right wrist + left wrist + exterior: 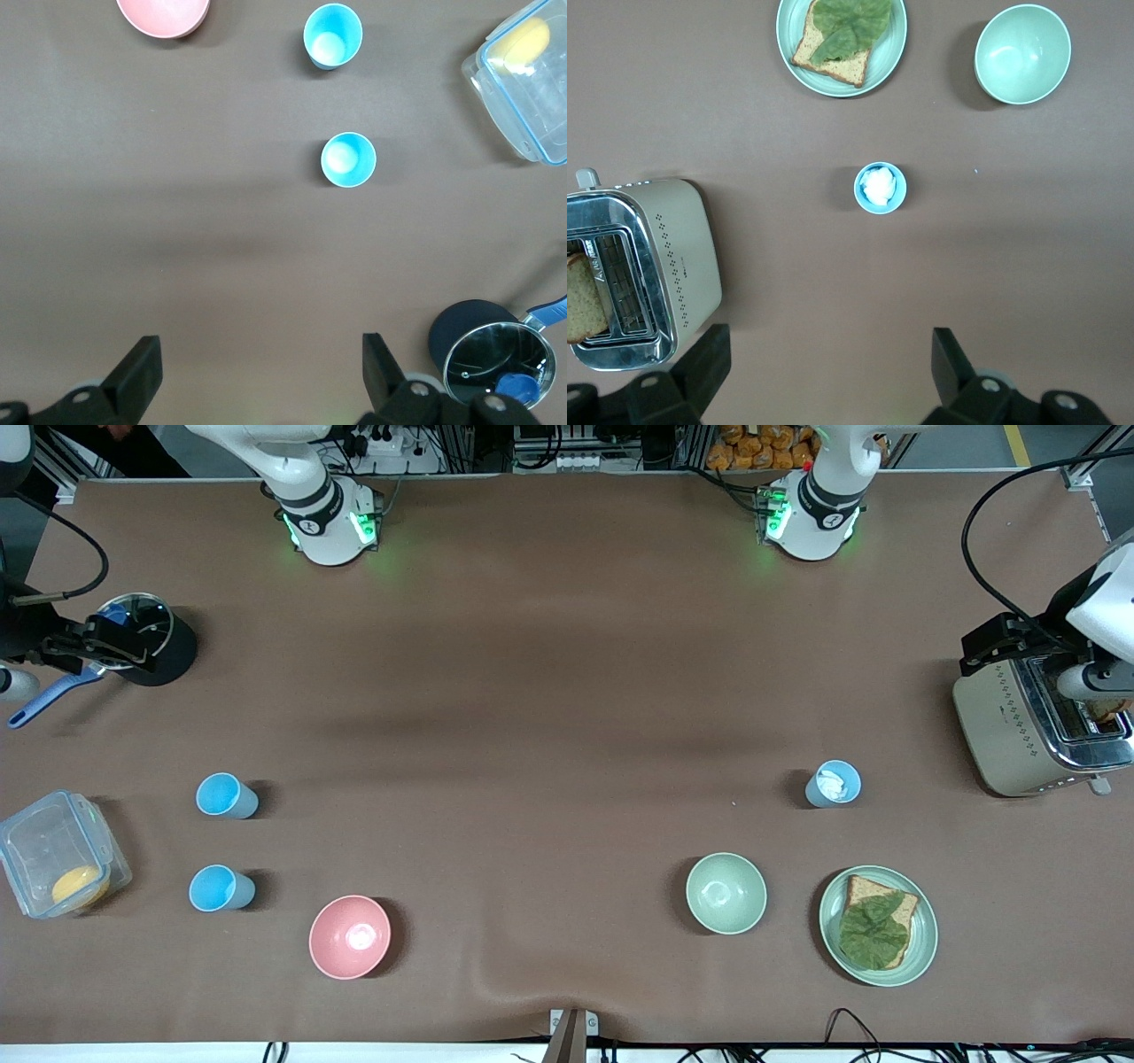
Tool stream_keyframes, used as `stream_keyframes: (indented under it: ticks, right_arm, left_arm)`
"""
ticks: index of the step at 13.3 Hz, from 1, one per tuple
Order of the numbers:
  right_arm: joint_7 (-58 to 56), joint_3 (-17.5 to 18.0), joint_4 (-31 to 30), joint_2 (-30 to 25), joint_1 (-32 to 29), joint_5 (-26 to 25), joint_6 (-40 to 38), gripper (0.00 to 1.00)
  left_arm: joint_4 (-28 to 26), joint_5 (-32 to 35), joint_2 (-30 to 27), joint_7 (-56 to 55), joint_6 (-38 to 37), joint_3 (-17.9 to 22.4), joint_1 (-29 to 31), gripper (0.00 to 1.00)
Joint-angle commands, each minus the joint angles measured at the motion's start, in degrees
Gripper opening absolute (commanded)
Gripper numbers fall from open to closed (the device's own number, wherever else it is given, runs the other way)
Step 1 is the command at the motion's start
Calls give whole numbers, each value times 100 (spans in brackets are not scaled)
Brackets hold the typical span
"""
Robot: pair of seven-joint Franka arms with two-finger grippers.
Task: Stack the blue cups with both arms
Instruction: 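Reach the right gripper and the left gripper toward separate blue cups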
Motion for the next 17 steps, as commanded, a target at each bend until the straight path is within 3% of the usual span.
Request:
stream_keyframes:
  ticks: [1, 7, 10, 17]
  right_arm:
    - [54, 2, -17, -37, -16, 29, -38, 100]
    - [54, 10, -17, -37, -25, 38, -38, 100]
    - [54, 2, -17, -28, -25, 38, -38, 100]
    - [72, 1, -95, 121, -173, 29, 15, 100]
  left_arm:
    - [174, -89, 56, 48, -158, 19, -1, 100]
    - [139, -37, 162, 118, -149, 46, 17, 100]
    - [51, -36, 477, 118, -114, 37, 69, 100]
    - [-1827, -36, 312, 110, 1606, 37, 201, 100]
